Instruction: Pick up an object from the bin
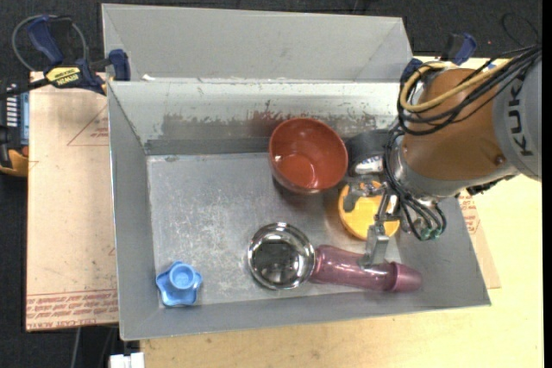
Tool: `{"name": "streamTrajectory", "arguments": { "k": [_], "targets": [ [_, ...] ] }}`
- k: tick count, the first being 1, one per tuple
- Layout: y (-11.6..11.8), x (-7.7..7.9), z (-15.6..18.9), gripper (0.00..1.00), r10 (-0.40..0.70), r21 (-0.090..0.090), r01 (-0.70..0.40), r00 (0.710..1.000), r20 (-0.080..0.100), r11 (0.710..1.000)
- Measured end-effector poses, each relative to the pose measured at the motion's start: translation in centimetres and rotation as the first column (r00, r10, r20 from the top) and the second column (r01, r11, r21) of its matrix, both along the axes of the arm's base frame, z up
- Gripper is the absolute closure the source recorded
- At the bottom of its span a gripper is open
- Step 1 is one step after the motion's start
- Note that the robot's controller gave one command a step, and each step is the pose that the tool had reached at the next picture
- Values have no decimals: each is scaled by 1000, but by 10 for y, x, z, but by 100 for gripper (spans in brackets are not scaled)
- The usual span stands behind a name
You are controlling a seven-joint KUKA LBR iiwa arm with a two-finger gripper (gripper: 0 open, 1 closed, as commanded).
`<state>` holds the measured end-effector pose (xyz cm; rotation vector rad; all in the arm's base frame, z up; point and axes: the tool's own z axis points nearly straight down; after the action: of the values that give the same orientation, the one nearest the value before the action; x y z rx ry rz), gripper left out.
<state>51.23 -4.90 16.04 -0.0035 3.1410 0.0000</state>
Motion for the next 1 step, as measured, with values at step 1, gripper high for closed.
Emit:
{"name": "streamTrajectory", "arguments": {
  "k": [1],
  "targets": [
    [0,0,0,100,0,0,0,1000,0,1000]
  ]
}}
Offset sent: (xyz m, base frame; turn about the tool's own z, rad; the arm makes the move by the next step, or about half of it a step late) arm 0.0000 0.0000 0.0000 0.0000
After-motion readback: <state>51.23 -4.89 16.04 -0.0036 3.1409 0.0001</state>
